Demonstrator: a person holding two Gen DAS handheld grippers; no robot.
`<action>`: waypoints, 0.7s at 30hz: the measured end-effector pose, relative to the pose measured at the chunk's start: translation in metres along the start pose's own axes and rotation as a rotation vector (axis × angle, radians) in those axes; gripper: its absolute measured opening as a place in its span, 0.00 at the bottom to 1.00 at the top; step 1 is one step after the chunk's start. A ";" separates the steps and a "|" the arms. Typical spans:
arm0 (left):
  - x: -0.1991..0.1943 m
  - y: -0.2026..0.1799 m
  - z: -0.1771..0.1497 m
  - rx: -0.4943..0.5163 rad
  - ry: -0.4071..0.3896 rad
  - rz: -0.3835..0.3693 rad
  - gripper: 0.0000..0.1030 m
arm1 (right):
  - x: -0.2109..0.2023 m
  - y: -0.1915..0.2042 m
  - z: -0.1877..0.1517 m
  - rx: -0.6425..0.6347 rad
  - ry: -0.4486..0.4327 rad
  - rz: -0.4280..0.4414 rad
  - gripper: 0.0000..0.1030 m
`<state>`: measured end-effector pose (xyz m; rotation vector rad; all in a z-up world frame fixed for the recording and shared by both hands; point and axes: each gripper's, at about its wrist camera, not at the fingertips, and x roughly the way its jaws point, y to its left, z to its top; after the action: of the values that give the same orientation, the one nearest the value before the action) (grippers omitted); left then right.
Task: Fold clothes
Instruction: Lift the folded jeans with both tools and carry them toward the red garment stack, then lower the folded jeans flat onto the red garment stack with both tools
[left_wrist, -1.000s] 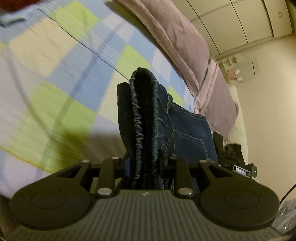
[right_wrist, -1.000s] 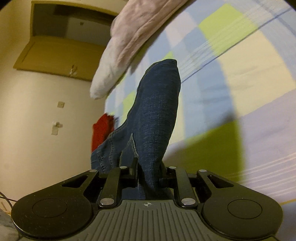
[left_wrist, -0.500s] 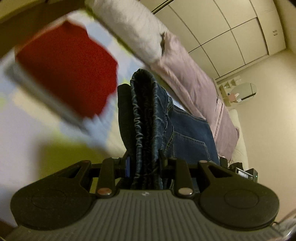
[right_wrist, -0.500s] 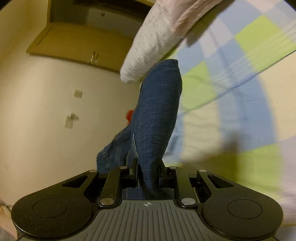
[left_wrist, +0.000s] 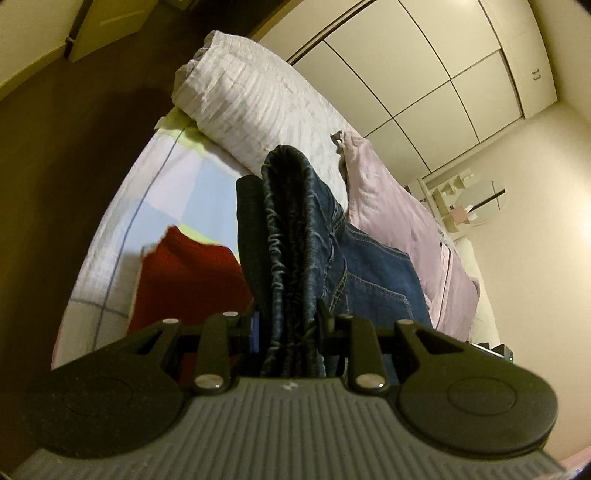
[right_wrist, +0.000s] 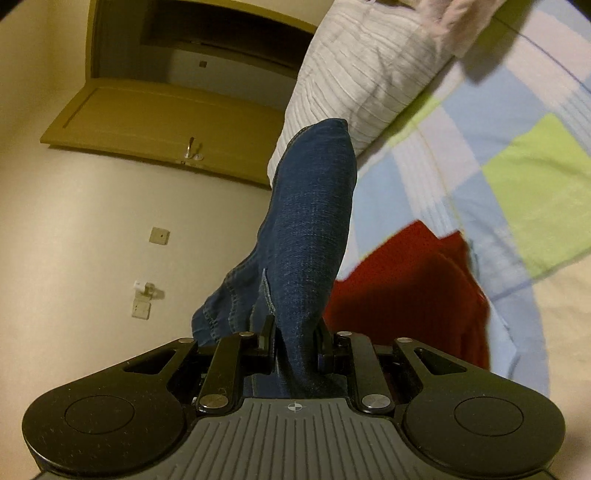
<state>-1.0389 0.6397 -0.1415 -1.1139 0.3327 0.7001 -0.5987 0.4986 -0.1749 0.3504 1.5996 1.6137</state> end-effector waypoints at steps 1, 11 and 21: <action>0.004 0.006 0.004 -0.007 0.006 -0.001 0.21 | 0.005 0.000 0.004 0.005 0.005 -0.003 0.17; 0.037 0.066 0.018 -0.066 0.094 0.004 0.22 | 0.055 -0.031 0.011 0.077 0.045 -0.086 0.17; 0.059 0.106 0.008 -0.082 0.107 0.117 0.39 | 0.078 -0.040 0.003 -0.089 0.061 -0.349 0.37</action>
<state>-1.0662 0.6945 -0.2463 -1.2200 0.4667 0.7645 -0.6317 0.5500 -0.2378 -0.0267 1.5297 1.4293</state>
